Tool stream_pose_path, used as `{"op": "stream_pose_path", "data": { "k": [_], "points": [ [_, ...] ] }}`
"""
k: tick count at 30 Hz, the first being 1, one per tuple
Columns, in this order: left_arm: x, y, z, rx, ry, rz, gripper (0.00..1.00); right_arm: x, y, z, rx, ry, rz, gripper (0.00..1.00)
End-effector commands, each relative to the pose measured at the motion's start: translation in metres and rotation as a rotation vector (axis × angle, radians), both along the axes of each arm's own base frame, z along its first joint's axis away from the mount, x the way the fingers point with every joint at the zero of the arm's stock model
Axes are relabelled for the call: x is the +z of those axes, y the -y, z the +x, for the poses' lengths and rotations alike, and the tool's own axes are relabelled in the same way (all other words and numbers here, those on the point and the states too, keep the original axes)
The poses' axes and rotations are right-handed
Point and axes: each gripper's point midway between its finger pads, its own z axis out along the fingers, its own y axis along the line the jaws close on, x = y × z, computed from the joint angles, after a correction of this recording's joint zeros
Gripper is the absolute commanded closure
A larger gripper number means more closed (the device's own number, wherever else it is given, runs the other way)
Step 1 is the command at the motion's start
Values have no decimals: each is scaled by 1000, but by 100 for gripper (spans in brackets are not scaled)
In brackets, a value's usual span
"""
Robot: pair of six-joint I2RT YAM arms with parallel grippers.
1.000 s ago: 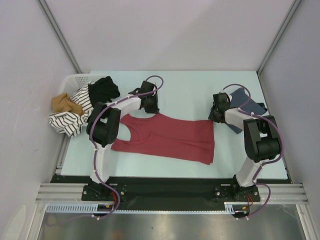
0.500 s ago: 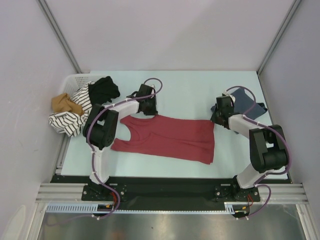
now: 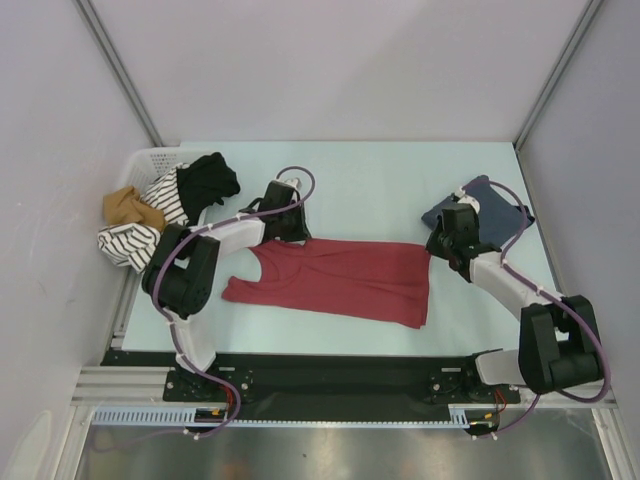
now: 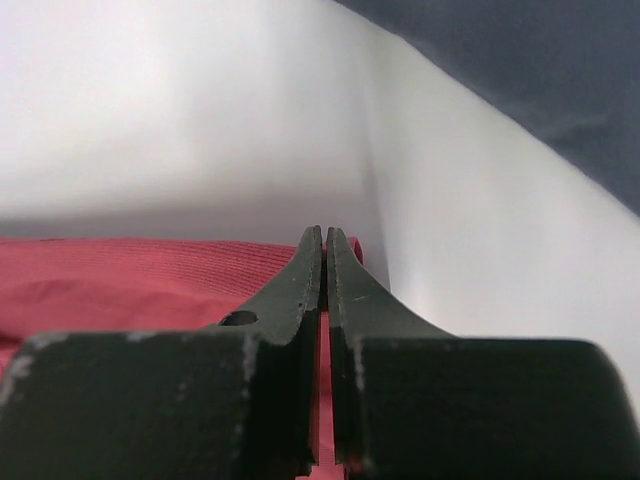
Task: Fold and stack the tank tops
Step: Fold the tank top
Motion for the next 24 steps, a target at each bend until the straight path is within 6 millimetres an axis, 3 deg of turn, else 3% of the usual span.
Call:
{"op": "stream_pose_path", "data": {
  "k": [1, 14, 24],
  "points": [
    [42, 8, 4, -5, 116, -75, 100, 9, 1, -13, -5, 18, 8, 100],
    [61, -7, -35, -4, 171, -86, 100, 12, -10, -50, 28, 5, 37, 100],
    [57, -14, -65, -8, 166, -72, 100, 6, -18, -81, 24, -32, 45, 100]
  ]
}}
